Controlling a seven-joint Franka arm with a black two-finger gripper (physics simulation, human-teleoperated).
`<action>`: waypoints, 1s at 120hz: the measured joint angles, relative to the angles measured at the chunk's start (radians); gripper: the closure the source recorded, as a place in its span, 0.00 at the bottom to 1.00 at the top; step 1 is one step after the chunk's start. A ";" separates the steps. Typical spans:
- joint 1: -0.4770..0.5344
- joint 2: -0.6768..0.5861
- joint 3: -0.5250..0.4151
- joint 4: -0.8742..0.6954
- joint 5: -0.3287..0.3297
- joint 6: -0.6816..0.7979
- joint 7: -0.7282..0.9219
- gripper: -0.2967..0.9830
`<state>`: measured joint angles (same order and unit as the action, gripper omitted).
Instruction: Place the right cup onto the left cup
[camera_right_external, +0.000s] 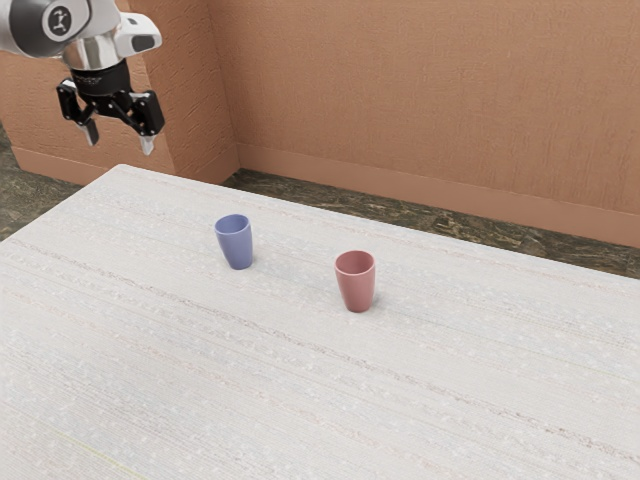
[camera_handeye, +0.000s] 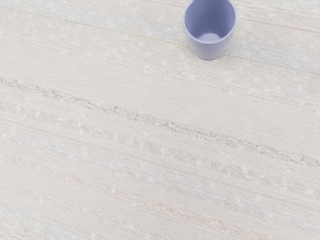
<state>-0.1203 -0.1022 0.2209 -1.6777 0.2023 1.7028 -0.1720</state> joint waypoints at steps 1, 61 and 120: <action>0.000 0.001 0.000 0.001 0.000 0.000 0.000 0.23; 0.029 0.133 -0.091 0.003 -0.052 0.036 -0.001 0.23; -0.016 0.299 -0.246 0.003 -0.160 0.168 -0.153 0.23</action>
<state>-0.1364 0.1972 -0.0250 -1.6750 0.0422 1.8706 -0.3247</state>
